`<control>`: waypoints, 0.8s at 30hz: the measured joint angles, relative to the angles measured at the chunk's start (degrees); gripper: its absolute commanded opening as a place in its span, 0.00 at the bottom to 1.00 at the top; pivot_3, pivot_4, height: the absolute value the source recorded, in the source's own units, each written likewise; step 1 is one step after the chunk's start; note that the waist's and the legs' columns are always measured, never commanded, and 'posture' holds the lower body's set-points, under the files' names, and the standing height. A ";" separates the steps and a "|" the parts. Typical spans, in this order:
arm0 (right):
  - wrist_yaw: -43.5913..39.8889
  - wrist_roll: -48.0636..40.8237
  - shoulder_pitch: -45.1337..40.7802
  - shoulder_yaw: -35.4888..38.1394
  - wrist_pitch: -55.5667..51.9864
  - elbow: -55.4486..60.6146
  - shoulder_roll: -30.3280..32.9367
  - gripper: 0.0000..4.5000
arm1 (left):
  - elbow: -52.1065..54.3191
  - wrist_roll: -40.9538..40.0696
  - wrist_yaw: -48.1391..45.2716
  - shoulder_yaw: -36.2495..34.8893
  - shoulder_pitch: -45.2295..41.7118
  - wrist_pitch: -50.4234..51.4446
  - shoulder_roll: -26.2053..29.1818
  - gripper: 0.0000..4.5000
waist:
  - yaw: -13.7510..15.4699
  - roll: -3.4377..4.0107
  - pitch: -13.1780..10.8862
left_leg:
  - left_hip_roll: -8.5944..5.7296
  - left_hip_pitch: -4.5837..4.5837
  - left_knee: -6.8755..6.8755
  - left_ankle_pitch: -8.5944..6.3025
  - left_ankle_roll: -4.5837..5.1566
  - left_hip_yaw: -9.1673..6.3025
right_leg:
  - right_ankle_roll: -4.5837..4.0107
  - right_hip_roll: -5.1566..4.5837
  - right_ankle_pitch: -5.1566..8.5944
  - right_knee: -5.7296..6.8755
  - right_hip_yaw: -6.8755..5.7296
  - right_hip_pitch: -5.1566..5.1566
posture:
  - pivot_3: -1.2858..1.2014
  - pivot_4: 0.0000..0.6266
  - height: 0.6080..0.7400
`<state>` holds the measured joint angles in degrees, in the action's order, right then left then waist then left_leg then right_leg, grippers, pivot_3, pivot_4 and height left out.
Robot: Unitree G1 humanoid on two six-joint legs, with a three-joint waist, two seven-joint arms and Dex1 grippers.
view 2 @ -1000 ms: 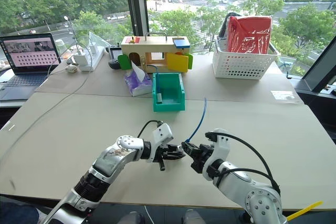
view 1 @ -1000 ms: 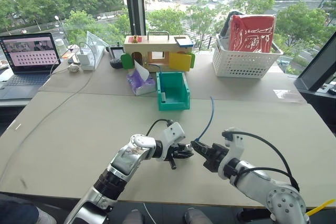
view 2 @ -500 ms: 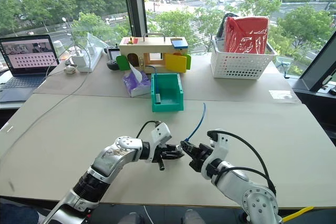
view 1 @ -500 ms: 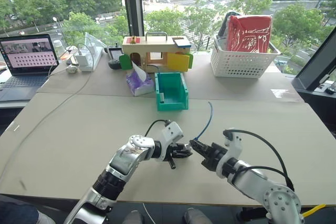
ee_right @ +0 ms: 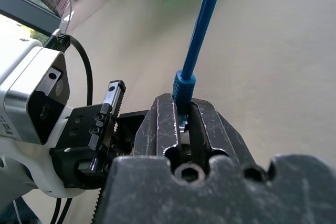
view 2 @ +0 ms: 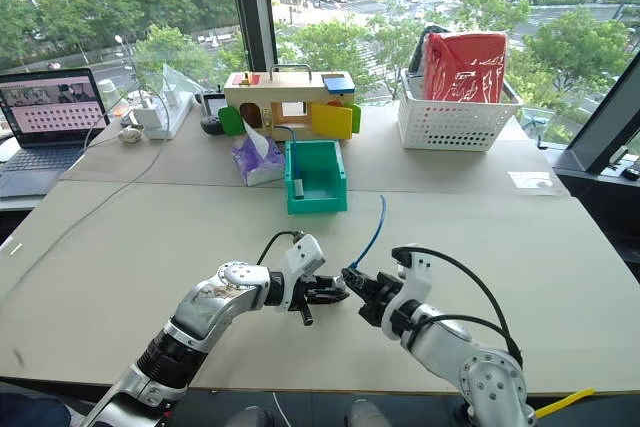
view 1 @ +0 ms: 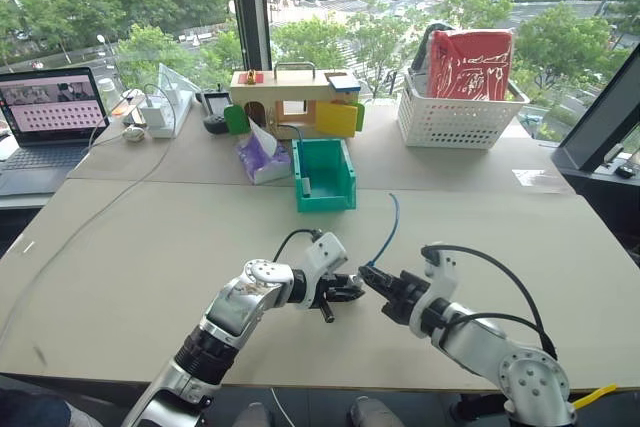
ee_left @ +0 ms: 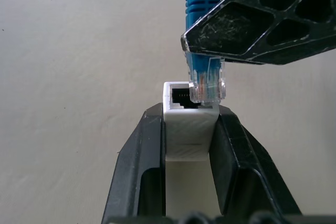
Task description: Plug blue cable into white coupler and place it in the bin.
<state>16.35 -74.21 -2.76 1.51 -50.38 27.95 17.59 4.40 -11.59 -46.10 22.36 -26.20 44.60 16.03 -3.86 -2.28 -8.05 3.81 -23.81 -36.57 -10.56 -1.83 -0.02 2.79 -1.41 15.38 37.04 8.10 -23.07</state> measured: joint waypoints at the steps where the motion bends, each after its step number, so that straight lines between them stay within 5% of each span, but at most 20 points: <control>1: 0.03 0.60 -0.36 -0.11 -0.10 -0.62 0.00 0.00 | 0.00 -0.01 0.07 0.10 -0.04 0.02 -0.09 0.14 | 0.00 0.00 0.00 | 0.00 -0.01 0.00 0.00 0.00 0.00 | -0.01 0.00 0.01 -0.01 0.00 -0.01 | 0.52 0.24 0.95; 16: -1.17 3.66 -0.94 -0.53 -1.18 -0.06 0.63 0.00 | 0.06 -0.12 0.66 0.23 -0.03 0.77 -0.46 0.14 | 0.04 -0.06 0.23 | -0.04 0.04 0.23 0.00 0.00 0.00 | -0.07 0.00 0.07 -0.18 0.06 0.03 | 0.52 0.24 0.95; 24: -1.61 6.12 -2.33 -1.37 -2.71 0.81 1.80 0.00 | 5.17 -2.62 6.83 -2.09 -1.36 15.82 -3.21 0.14 | 0.04 -0.10 0.30 | -0.09 0.04 0.51 0.00 0.00 -0.02 | 0.27 -0.01 0.00 -0.28 0.07 0.00 | 0.52 0.24 0.95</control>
<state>14.74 -68.09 -5.09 0.14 -53.10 28.76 19.39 9.57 -14.21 -39.27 20.27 -27.56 60.42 12.83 -3.81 -2.37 -7.75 3.72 -23.77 -36.06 -10.56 -1.84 -0.04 3.06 -1.42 15.38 36.76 8.17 -23.07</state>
